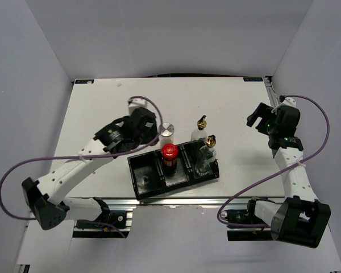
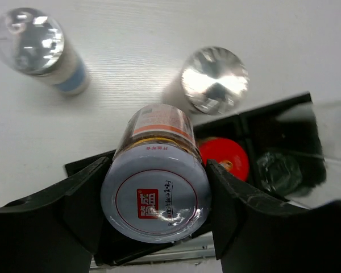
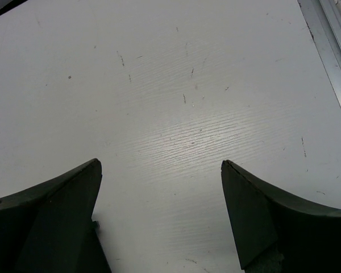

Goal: Organize the condiment bottles

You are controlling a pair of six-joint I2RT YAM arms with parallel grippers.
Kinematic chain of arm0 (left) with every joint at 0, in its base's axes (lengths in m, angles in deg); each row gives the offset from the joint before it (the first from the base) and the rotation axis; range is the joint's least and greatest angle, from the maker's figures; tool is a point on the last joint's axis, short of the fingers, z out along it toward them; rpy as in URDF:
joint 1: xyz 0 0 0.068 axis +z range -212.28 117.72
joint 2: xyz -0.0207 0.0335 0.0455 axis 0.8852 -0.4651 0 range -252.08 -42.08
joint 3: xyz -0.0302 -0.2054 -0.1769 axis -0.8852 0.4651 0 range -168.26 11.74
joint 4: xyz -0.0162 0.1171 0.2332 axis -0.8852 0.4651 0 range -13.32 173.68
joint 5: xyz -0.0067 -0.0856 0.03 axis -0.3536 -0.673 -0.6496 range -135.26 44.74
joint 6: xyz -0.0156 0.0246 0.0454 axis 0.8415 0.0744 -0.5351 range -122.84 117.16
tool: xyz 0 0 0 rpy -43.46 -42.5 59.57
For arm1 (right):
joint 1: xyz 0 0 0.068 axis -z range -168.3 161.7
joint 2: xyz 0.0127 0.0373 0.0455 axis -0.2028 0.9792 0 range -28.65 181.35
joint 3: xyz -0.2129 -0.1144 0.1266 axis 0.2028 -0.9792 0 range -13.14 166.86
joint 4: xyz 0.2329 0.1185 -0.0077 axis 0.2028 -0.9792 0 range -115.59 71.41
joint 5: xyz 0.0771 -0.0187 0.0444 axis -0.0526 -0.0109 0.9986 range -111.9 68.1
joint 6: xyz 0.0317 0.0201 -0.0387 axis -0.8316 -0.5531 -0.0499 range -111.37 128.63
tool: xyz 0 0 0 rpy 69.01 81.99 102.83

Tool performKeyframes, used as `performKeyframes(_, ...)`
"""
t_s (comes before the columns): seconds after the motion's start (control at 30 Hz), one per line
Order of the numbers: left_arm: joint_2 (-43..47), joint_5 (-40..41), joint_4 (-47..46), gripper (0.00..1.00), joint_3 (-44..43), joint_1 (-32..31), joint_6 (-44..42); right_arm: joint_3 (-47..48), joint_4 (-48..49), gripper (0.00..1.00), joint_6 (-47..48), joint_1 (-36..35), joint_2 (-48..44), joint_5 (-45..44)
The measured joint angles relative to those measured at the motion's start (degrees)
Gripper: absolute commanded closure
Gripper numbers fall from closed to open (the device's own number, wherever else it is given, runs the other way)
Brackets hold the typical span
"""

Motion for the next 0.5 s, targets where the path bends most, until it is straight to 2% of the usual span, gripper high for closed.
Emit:
performKeyframes(0.13, -6.5, 1.7, 1.6, 1.00, -6.1, -9.8, -3.0, 0.0, -0.2, 0.11, 0.0, 0.3, -0.1, 0.5)
performKeyframes(0.23, -9.1, 2.1, 2.1, 1.00, -8.5, -14.8, -5.3, 0.0, -0.4, 0.11, 0.0, 0.6, -0.5, 0.8)
performKeyframes(0.5, -7.8, -4.4, 1.3, 1.00, -7.6, -20.5, -10.8, 0.0, -0.3, 0.11, 0.0, 0.7, -1.4, 1.1)
